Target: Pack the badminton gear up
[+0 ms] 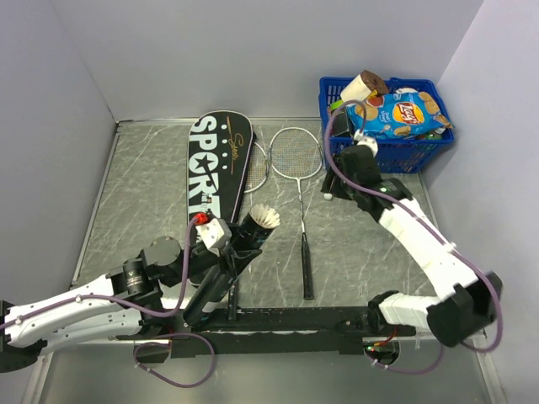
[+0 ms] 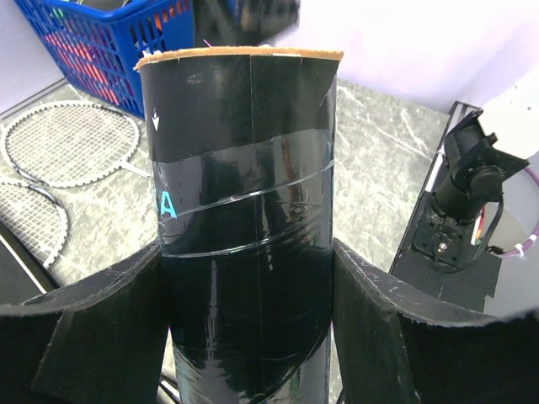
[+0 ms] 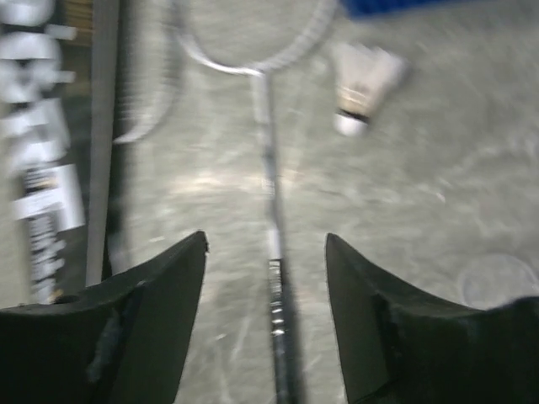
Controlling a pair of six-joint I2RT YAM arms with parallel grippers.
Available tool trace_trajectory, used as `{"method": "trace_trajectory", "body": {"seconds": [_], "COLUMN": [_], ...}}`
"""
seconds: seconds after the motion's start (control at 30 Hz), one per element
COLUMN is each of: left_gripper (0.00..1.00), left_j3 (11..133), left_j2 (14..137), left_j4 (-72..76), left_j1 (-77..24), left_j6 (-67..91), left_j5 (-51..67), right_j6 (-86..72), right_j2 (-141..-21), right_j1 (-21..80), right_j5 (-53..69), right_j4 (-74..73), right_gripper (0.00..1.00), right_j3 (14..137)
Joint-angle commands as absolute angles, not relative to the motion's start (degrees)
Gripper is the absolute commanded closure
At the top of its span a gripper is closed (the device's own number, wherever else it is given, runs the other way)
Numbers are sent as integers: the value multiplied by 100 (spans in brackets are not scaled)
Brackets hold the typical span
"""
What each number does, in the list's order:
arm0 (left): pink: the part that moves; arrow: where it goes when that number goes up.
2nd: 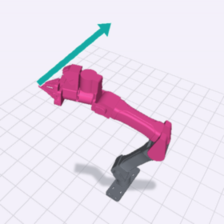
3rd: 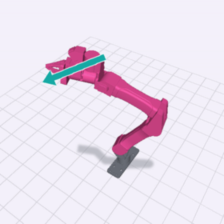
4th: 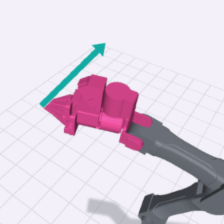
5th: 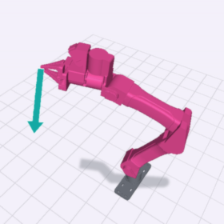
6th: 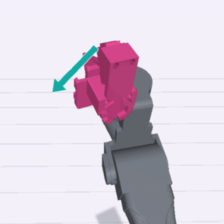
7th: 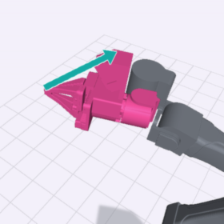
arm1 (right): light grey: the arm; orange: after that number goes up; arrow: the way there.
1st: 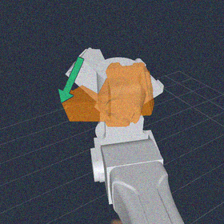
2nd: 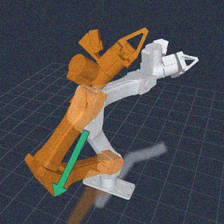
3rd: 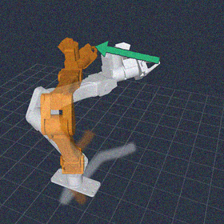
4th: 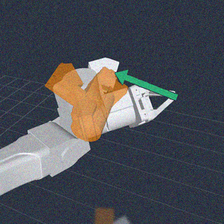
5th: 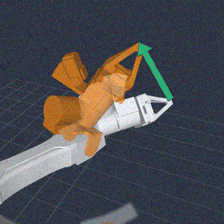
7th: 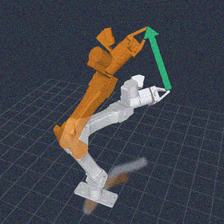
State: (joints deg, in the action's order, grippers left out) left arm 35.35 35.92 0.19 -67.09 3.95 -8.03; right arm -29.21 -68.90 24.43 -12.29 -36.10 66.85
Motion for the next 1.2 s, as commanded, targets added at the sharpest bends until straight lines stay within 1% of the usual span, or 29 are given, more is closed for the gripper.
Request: {"method": "trace_trajectory", "body": {"seconds": [0.0, 0.03, 0.07, 0.2, 0.53, 0.83, 1.17], "left_gripper": [77, 77, 77, 77, 77, 76, 76], "left_j3": [3647, 3647, 3647, 3647, 3647, 3630, 3621], "left_j2": [3393, 3375, 3349, 3278, 3191, 3182, 3225], "left_j4": [431, 413, 404, 387, 273, 246, 255], "left_j1": [-6724, -6750, -6759, -6873, -7216, -7374, -7400], "left_j6": [510, 510, 510, 484, 387, 316, 290], "left_j5": [-685, -694, -694, -782, -1090, -1274, -1309], "right_j6": [-3252, -3243, -3243, -3295, -3893, -4060, -4060], "right_j2": [-7434, -7592, -7907, -8647, -10185, -10801, -11171], "right_j1": [2356, 2347, 2338, 2285, 2092, 1863, 1811], "right_j5": [-2171, -2171, -2258, -2320, -2399, -2443, -2417], "right_j4": [-3314, -3305, -3305, -3234, -3234, -3155, -3094], "right_gripper": [30, 27, 26, 23, 23, 25, 28], "right_j3": [6425, 6468, 6512, 6706, 7505, 7778, 7998]}}
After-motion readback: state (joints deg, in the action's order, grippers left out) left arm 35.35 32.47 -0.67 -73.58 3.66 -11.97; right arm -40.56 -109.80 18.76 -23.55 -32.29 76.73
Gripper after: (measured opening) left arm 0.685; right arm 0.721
